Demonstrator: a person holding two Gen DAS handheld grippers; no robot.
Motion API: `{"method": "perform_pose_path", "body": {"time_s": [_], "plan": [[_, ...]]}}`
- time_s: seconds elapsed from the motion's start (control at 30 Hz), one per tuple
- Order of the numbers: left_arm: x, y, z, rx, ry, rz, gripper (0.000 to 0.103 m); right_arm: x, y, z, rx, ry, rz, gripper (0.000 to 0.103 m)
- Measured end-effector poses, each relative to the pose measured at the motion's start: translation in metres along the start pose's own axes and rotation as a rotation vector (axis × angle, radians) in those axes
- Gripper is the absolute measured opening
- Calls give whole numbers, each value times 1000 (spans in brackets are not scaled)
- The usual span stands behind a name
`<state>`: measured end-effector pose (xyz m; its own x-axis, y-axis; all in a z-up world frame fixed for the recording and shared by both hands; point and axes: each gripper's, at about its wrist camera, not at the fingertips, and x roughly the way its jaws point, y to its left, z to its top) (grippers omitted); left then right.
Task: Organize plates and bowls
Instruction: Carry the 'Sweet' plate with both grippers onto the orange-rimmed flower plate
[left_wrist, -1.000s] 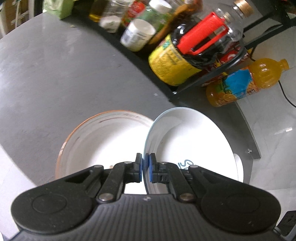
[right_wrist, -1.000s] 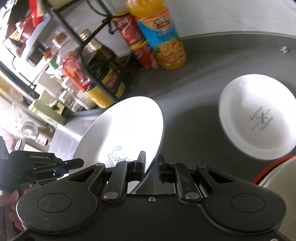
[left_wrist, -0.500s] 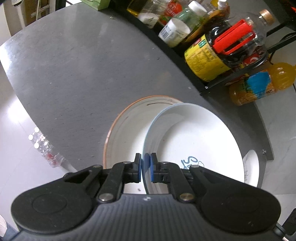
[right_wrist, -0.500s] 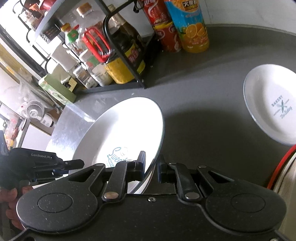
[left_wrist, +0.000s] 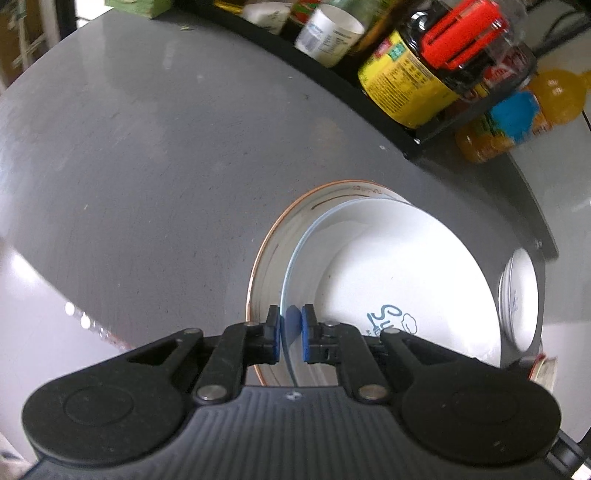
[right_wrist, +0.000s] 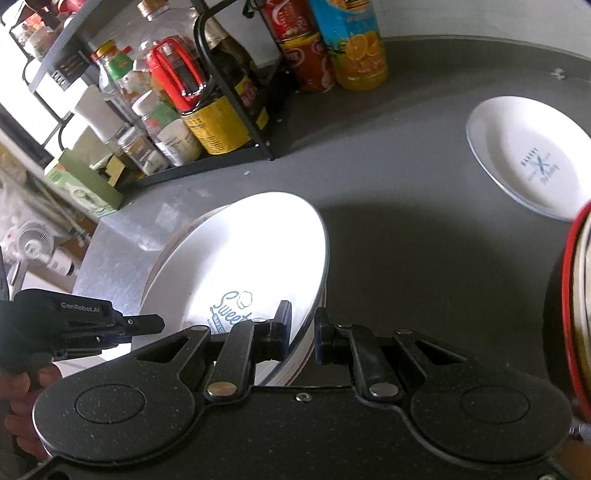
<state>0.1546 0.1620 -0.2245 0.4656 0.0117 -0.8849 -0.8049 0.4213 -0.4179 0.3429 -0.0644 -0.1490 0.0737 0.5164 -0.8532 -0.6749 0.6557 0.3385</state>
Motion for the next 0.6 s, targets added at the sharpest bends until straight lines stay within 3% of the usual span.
{"method": "perform_pose_path", "body": {"time_s": [0.2,0.6], "plan": [[4,-4,6,102,12,8,10,4,5,-16,43,-21,-59,10],[0,-13,15,206,62,32,11,10,8,-28,117,-43,-129,10]]}}
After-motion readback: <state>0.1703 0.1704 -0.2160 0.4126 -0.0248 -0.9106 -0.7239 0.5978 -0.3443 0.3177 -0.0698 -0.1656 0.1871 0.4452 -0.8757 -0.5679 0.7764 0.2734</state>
